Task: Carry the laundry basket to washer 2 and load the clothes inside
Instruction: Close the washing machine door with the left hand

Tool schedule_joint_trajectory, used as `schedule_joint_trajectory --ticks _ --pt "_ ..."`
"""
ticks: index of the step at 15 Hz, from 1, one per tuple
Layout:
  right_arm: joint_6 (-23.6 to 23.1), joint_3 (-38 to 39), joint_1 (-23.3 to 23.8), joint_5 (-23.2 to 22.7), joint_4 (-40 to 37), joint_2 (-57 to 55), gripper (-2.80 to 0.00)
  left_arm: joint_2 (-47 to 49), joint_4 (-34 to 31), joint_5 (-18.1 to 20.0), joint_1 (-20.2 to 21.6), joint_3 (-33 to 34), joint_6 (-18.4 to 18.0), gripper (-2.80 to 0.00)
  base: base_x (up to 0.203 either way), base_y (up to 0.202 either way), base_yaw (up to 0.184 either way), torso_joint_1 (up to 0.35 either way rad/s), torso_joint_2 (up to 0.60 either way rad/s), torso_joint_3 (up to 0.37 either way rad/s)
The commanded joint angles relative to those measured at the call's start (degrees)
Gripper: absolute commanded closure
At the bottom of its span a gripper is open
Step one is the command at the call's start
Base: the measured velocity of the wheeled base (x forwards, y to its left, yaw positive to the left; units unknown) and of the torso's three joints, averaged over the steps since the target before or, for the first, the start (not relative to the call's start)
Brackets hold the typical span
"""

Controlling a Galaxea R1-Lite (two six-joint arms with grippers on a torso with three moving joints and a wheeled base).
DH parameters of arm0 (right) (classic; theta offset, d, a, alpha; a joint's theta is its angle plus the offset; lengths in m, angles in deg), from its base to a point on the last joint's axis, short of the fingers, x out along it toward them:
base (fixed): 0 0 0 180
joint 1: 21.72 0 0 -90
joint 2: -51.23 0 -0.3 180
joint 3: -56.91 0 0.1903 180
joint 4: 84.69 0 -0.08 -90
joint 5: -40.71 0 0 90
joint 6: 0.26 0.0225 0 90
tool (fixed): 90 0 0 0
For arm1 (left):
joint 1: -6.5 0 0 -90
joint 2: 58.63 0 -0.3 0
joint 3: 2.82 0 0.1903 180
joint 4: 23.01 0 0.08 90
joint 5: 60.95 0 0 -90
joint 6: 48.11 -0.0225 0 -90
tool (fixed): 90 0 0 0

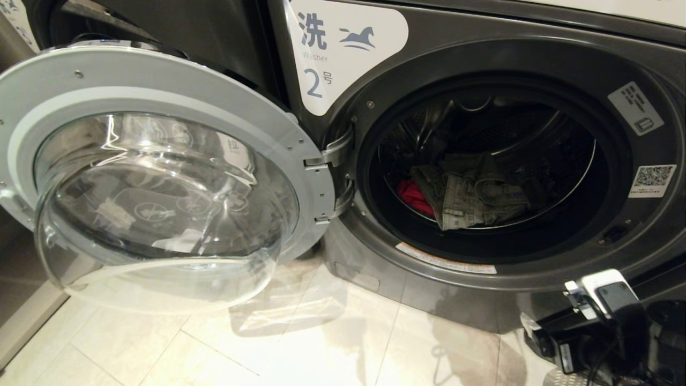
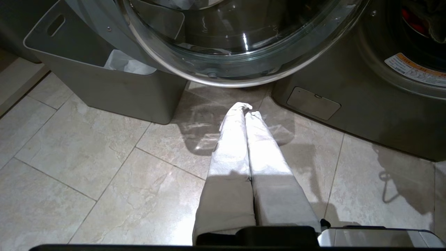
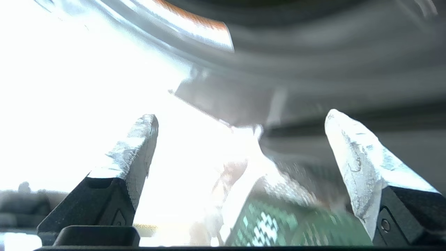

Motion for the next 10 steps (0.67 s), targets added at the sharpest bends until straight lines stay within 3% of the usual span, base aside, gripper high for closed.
schedule_joint_trajectory --ticks 1,5,7,10 --pt "-0.1 2.9 2.2 -0.3 -1.4 7.7 -2.80 0.0 0.0 0.0 0.0 0.0 0.0 0.00 0.000 0.000 0.000 0.000 0.00 0.000" --pt "-1.4 3.0 15.1 -10.7 -8.9 19.6 -2.80 0.0 0.0 0.0 0.0 0.0 0.0 0.00 0.000 0.000 0.000 0.000 0.00 0.000" --pt "-2.3 3.0 17.4 -12.3 -11.7 23.6 -2.80 0.0 0.0 0.0 0.0 0.0 0.0 0.00 0.000 0.000 0.000 0.000 0.00 0.000" --pt "-2.5 3.1 17.8 -10.8 -12.0 24.8 -2.80 0.0 0.0 0.0 0.0 0.0 0.0 0.00 0.000 0.000 0.000 0.000 0.00 0.000"
